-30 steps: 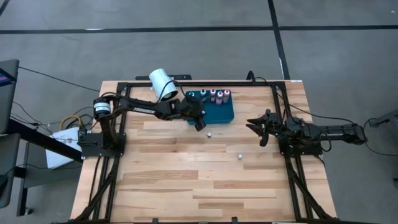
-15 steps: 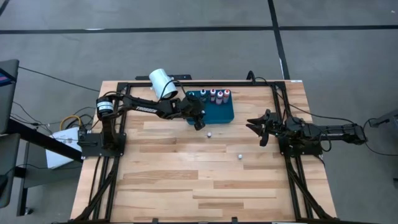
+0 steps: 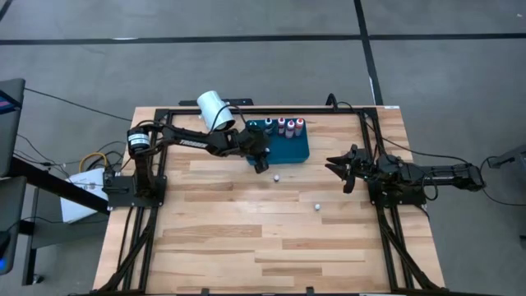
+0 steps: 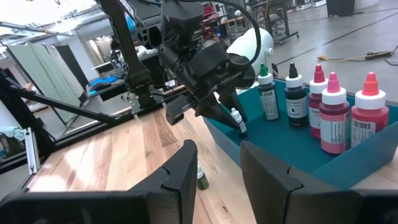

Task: Pick & Place food coloring
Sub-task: Put the small dark green food coloring bottle into the blue bin

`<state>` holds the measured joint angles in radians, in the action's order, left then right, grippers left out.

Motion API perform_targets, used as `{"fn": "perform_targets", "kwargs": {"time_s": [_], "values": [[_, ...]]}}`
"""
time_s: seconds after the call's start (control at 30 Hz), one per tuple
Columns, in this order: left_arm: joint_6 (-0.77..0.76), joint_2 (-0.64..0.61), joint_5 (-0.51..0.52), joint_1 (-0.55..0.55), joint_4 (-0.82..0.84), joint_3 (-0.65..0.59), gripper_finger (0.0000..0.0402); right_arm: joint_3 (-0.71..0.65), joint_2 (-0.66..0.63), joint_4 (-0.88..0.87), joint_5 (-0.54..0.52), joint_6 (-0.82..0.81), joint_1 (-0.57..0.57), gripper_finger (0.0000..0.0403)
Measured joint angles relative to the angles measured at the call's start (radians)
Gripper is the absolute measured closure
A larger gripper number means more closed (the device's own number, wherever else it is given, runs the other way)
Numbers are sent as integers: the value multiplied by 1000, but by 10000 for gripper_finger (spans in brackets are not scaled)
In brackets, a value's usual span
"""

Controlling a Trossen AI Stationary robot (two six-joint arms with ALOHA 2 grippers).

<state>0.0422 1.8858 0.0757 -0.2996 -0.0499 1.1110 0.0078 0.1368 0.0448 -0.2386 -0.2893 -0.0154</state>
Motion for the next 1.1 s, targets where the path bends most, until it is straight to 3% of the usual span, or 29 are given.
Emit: {"fn": "perform_targets", "kwargs": {"time_s": [1.1], "values": [[26,0,-20,-17,15,0,316,0,0,0,-2,0,0,292]]}}
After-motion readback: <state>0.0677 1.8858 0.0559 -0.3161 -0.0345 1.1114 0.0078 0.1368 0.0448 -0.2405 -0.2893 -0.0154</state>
